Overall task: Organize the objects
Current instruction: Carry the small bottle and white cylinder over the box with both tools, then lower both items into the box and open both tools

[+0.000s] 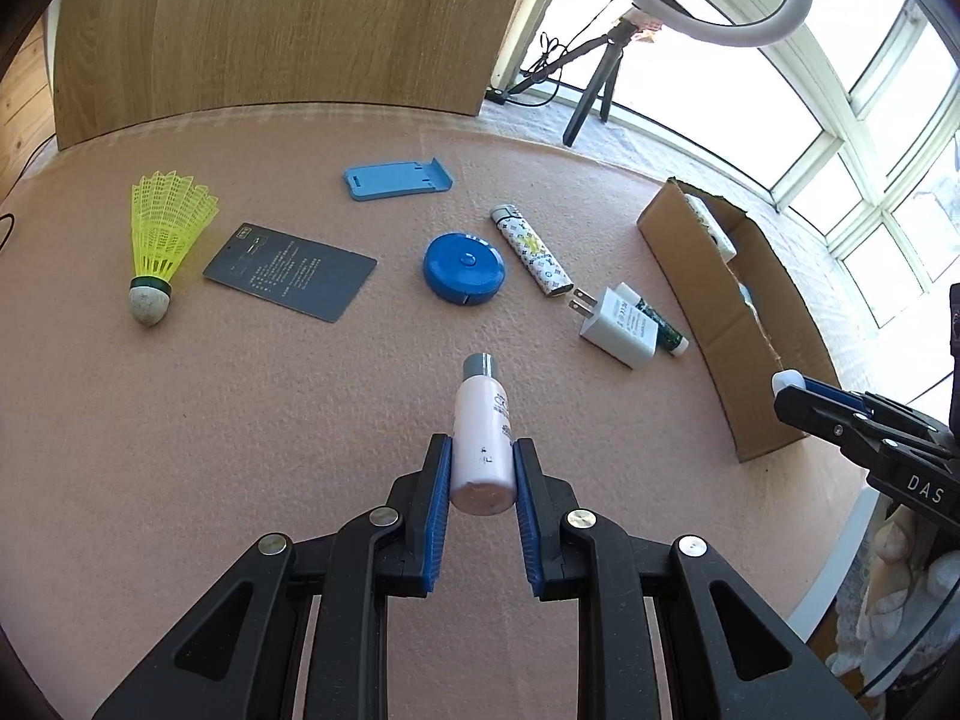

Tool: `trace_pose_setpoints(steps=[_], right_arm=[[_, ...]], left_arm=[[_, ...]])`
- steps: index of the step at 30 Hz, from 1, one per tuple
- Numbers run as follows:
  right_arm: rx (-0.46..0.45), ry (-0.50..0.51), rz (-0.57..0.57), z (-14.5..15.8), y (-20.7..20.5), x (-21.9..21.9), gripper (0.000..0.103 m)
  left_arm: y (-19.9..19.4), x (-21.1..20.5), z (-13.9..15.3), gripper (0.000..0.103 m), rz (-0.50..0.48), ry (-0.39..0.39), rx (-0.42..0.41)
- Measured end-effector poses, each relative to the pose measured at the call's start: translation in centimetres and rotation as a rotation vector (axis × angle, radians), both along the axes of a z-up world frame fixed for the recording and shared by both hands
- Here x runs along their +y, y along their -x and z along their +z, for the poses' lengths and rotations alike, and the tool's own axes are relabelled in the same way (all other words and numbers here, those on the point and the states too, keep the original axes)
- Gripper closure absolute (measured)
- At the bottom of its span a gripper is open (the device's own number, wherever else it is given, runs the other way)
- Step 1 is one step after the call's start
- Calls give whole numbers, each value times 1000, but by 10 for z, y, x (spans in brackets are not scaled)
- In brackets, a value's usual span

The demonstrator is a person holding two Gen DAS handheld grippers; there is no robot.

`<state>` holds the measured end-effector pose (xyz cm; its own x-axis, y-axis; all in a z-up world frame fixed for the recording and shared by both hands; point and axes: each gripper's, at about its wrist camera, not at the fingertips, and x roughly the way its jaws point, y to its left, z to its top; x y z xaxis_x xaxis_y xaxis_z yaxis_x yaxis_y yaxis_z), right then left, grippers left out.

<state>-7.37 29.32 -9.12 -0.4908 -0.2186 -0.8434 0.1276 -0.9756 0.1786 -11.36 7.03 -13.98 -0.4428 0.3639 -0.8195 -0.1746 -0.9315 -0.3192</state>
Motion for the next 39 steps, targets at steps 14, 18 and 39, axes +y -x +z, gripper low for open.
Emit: trace_pose_setpoints(steps=[14, 18, 39], right_arm=[[56, -29, -145, 21, -10, 76, 79], [58, -40, -178, 20, -12, 96, 79], [88, -88, -263, 16, -12, 144, 36]], left_arm=[[13, 96, 49, 82, -179, -67, 104], [18, 128, 55, 82, -232, -73, 120], [45, 227, 62, 46, -333, -69, 179]])
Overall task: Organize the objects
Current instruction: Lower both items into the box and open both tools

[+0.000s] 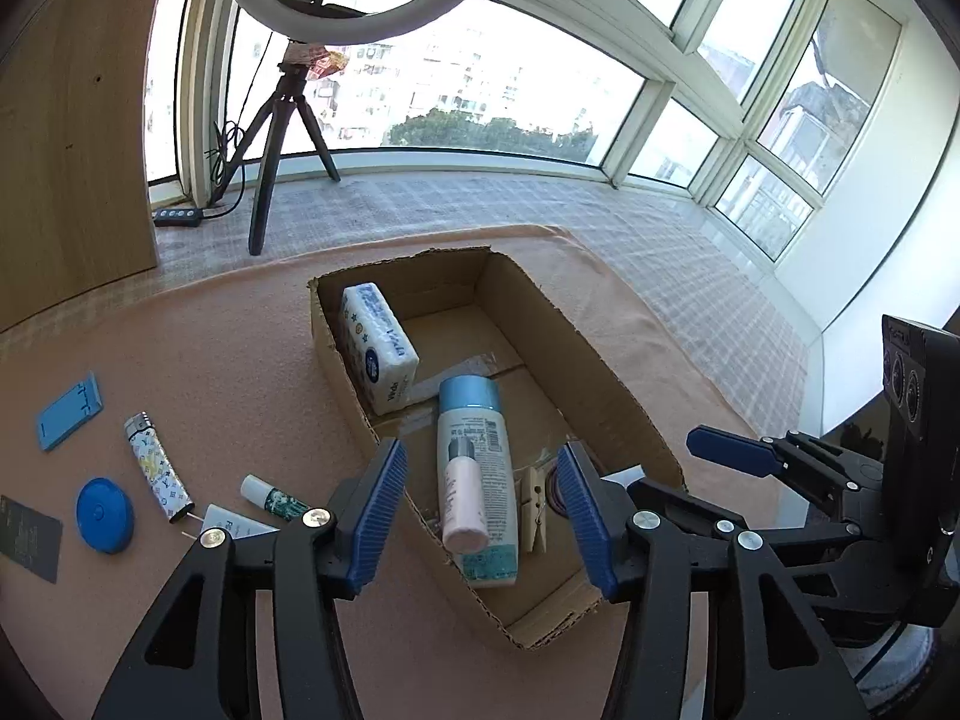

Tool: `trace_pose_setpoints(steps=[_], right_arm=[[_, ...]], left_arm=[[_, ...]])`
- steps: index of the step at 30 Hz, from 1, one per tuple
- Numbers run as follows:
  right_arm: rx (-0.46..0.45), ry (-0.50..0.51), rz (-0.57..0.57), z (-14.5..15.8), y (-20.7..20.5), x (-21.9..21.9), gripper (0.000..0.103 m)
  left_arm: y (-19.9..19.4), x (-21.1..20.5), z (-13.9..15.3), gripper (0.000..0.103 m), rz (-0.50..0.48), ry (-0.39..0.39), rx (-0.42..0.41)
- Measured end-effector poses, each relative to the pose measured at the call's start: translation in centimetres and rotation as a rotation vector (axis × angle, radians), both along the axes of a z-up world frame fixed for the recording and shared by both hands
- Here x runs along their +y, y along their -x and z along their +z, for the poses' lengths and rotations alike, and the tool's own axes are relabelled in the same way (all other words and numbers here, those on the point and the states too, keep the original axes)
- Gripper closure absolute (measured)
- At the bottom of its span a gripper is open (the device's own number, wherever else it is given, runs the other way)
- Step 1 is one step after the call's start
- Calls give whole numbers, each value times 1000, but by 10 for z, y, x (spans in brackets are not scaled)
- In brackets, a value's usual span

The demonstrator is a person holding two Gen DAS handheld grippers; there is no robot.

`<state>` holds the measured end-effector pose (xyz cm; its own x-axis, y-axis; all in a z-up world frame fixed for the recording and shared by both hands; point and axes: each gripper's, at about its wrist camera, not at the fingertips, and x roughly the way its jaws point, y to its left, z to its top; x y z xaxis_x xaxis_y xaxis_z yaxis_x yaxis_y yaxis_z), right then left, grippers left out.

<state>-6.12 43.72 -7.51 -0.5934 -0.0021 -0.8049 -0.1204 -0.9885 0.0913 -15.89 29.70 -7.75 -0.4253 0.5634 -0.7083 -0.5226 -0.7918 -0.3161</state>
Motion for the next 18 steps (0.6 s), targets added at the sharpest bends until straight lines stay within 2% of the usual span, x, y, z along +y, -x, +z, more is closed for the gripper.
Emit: trace_pose_setpoints(steps=[8, 18], right_arm=[[-6, 8, -16, -1, -4, 3, 36], [-18, 61, -43, -6, -15, 2, 37]], left_arm=[[4, -14, -8, 46, 15, 24, -23], [30, -87, -38, 47, 159, 77, -106]])
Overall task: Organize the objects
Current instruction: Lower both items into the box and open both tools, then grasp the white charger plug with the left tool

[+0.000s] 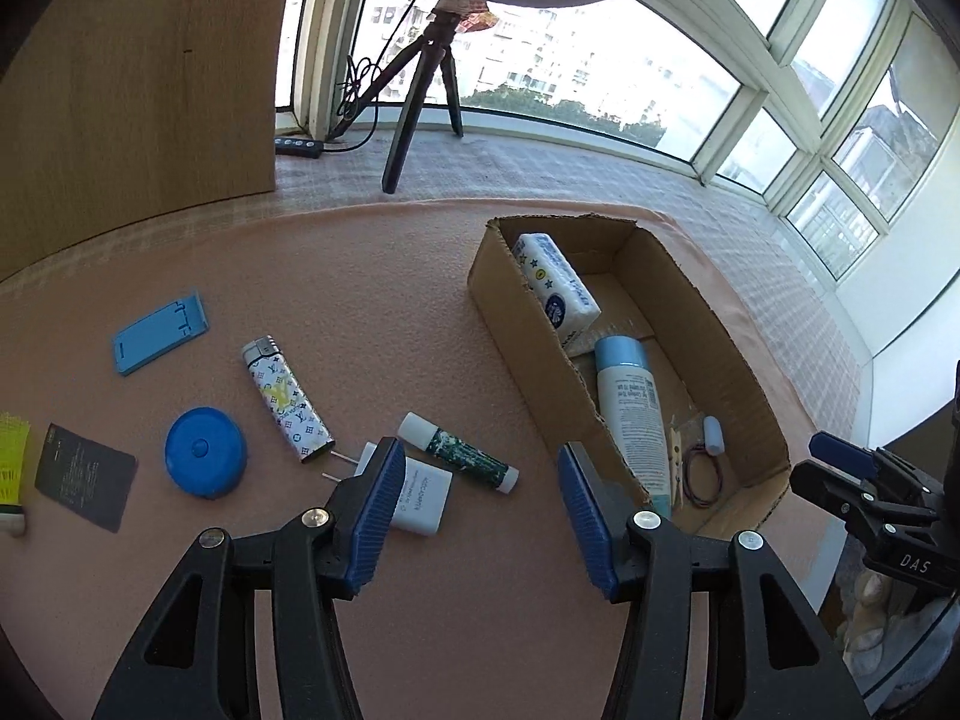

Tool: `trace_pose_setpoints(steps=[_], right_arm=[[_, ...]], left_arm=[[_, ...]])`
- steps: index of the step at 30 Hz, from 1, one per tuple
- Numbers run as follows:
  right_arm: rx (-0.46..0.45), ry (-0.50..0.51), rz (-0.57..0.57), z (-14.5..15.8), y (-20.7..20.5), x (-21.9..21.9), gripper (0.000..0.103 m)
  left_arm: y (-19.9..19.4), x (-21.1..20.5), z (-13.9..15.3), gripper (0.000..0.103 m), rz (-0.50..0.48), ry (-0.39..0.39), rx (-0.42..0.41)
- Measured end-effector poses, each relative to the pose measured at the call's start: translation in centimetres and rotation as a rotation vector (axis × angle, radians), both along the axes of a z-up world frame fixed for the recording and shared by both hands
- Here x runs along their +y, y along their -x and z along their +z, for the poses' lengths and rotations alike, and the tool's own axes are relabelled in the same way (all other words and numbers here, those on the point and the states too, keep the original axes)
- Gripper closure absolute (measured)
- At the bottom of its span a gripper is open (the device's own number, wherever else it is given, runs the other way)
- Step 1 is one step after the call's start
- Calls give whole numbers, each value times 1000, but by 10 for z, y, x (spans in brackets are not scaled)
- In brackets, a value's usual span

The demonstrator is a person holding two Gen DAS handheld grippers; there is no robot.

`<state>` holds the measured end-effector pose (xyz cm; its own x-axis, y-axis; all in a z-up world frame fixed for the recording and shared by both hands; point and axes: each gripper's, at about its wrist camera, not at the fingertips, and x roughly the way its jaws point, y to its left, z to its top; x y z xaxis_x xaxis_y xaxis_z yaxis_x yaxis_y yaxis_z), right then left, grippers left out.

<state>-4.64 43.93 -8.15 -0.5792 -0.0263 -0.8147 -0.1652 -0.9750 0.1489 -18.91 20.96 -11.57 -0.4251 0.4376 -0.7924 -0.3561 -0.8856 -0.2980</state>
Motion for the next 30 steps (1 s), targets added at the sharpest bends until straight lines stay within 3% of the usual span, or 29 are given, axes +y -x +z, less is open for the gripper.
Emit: trace_pose_setpoints(steps=[4, 12, 30], right_arm=[[-8, 1, -20, -2, -3, 0, 37], [-11, 3, -25, -2, -9, 1, 37], [-24, -10, -8, -2, -13, -7, 37]], left_arm=[[16, -24, -12, 58, 42, 19, -31], [32, -19, -31, 59, 19, 32, -84], [29, 21, -56, 59, -114, 220, -41]])
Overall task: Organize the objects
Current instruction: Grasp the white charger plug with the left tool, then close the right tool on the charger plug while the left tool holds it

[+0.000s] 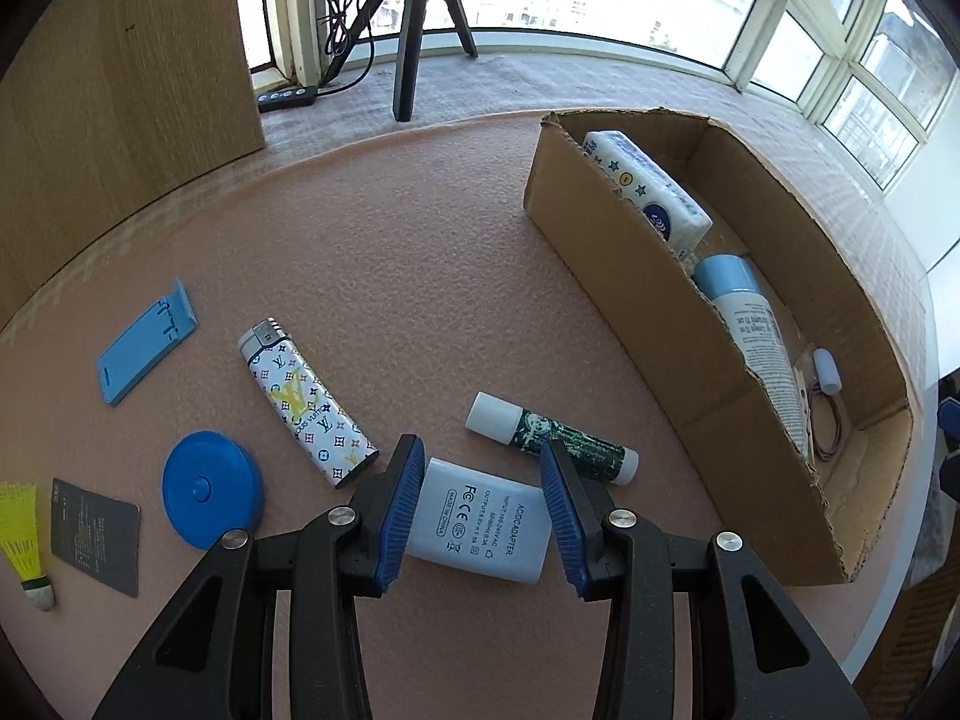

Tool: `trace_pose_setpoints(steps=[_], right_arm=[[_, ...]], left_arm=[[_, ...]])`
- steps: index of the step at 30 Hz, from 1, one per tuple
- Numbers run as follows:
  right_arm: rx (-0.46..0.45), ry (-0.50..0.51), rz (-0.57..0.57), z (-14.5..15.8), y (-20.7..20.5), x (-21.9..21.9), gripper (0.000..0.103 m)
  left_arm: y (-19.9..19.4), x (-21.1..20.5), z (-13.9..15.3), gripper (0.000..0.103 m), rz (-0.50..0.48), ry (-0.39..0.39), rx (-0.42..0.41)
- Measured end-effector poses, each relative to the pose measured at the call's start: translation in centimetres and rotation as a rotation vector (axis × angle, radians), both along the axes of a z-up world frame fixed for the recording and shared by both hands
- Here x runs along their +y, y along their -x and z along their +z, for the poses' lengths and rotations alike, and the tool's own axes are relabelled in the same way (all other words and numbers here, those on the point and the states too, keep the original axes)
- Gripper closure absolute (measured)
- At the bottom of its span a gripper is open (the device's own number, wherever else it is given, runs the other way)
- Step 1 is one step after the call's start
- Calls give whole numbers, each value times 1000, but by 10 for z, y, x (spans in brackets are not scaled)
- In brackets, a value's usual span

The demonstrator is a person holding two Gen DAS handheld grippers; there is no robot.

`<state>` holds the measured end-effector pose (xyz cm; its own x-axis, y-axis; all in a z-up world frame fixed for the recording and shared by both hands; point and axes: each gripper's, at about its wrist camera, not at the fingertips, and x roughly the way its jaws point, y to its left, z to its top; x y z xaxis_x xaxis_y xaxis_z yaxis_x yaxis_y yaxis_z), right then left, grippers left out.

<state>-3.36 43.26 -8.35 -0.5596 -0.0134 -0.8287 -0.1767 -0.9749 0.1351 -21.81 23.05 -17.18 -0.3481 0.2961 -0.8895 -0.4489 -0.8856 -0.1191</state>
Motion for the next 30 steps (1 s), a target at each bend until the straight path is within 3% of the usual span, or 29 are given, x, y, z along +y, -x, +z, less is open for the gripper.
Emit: trace_pose_setpoints(steps=[18, 22, 30], right_arm=[[13, 110, 135, 6, 10, -53, 36], [9, 125, 186, 7, 13, -70, 36], [-30, 181, 351, 2, 27, -111, 36]], left_arm=[[-84, -24, 3, 63, -96, -37, 13], [-105, -35, 4, 63, -108, -80, 9], [-134, -84, 11, 62, 51, -158, -6]])
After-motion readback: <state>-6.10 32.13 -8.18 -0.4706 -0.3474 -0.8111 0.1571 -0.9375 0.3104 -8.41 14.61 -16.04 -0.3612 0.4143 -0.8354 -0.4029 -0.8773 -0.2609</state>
